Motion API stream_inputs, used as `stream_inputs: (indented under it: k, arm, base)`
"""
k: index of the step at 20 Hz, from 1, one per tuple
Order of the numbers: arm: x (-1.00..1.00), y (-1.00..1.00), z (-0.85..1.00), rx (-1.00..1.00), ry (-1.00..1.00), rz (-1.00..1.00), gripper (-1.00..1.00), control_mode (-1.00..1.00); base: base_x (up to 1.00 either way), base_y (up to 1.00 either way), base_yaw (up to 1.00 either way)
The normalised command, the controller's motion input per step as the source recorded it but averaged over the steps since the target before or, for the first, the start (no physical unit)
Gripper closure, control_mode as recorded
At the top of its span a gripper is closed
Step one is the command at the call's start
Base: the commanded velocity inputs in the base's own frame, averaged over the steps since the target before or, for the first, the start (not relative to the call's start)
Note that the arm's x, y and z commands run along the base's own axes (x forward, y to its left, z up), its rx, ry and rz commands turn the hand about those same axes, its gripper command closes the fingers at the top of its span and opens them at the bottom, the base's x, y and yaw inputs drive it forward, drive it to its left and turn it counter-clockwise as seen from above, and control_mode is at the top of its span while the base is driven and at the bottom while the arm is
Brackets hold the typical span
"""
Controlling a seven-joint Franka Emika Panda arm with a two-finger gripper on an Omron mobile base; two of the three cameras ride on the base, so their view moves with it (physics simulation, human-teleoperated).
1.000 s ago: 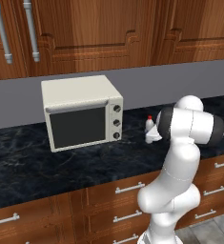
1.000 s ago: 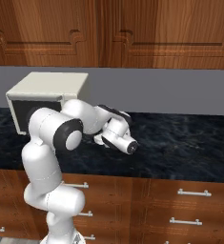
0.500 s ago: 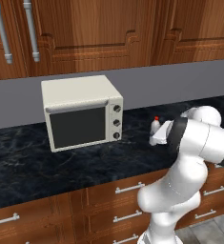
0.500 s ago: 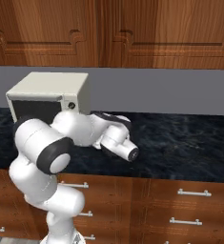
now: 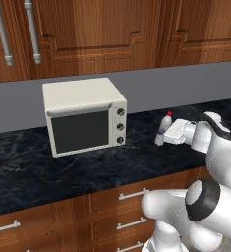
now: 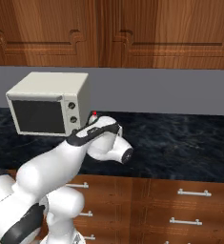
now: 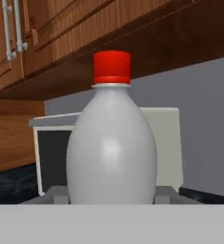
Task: Take the bottled waters from the counter and place them in the freezer to freeze. Close the freezer door after placing the bottles.
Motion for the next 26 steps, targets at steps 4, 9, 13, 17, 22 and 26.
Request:
stream_inputs:
  k: [4, 9, 13, 17, 22, 26]
  arm:
    - [-0.88, 0.33, 0.55, -0.01, 0.1, 0.0, 1.0, -1.0]
    - [-1.0, 0.33, 0.51, -0.02, 0.03, 0.0, 1.0, -1.0]
    - [-1.0, 0.15, 0.64, -0.06, -0.1, 0.05, 1.0, -1.0]
    - [-0.58, 0.18, 0.73, -0.18, -0.1, 0.06, 1.0, -1.0]
    - [-0.48, 0.08, 0.0, -0.06, 0.0, 0.09, 1.0, -1.0]
    - [-0.56, 0.06, 0.0, 0.04, 0.0, 0.03, 1.0, -1.0]
  base:
    - [0.0, 0.0, 0.0]
    - [0.0, 0.0, 0.0]
    - [0.0, 0.0, 0.0]
    - [0.0, 0.0, 0.0]
    - [0.0, 0.0, 0.0]
    - [0.0, 0.0, 0.0]
